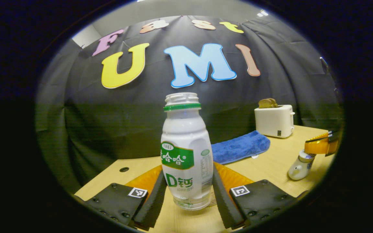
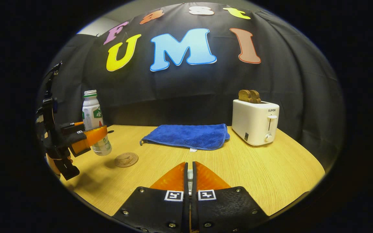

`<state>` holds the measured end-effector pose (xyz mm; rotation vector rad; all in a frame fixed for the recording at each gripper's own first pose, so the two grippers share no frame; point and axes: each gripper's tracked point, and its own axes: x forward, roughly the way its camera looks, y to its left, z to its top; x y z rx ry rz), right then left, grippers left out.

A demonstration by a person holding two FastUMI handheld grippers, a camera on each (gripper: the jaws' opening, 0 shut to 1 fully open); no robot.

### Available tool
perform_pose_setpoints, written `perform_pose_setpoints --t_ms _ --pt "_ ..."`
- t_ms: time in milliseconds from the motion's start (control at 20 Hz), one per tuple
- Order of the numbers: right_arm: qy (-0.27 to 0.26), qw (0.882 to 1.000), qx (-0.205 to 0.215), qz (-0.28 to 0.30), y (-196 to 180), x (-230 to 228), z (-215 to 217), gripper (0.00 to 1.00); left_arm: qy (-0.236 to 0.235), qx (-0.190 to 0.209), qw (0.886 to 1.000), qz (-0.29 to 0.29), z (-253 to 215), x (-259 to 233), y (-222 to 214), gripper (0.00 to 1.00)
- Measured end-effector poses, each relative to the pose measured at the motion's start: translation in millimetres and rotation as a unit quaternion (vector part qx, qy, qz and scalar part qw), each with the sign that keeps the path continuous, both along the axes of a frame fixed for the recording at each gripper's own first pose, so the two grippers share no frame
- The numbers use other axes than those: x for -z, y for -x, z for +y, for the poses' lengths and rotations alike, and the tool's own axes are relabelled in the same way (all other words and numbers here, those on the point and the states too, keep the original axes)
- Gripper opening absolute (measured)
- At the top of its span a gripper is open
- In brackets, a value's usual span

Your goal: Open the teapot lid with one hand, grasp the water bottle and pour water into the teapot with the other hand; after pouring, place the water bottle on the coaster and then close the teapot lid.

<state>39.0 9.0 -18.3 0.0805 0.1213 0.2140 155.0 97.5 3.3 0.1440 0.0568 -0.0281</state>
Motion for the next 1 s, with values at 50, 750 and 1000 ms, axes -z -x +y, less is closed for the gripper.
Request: perform_pose_setpoints --t_ms 50,750,1000 --pt "0.0 1.0 0.0 0.003 -0.6 2.6 0.4 0.02 0.006 0.002 1.0 0.0 -1.0 2.1 -1.7 0.84" --pt "-0.007 1.0 0.003 -0.013 0.8 10.6 -0.7 0.02 0.075 0.051 0.996 0.023 -22.2 39.5 -35.9 0.83" --pt "-0.002 1.0 0.002 -0.013 1.3 10.0 -1.6 0.02 0.079 0.046 0.995 0.035 -26.2 54.5 -42.8 0.79"
